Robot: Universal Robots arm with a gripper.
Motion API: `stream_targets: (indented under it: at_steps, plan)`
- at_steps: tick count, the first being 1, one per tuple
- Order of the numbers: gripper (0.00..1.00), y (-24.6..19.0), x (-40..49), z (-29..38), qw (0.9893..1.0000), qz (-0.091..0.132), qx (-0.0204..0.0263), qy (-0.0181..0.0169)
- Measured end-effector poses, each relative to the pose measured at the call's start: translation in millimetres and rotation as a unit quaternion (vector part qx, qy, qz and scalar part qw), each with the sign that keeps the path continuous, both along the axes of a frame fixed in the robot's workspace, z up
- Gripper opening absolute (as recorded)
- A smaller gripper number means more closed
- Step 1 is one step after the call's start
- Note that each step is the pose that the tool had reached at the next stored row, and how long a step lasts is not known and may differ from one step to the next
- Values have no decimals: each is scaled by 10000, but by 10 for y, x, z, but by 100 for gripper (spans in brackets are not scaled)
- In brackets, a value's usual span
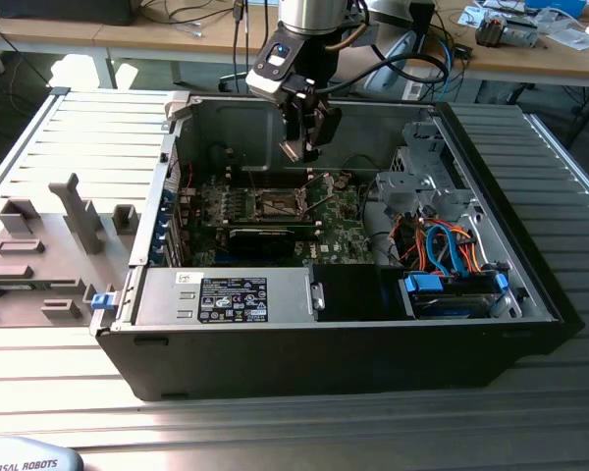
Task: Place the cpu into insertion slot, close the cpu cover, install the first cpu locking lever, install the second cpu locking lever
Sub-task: 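Place the cpu into insertion slot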
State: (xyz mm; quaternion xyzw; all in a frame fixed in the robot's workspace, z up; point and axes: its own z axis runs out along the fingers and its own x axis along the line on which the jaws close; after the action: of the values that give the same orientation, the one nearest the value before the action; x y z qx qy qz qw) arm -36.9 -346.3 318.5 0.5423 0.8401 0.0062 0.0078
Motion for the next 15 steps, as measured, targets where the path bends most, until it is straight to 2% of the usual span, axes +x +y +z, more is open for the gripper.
stream_targets:
  at_steps: [15]
  plan:
    - [54, 0, 0, -2, 10000, -57, 0, 0]
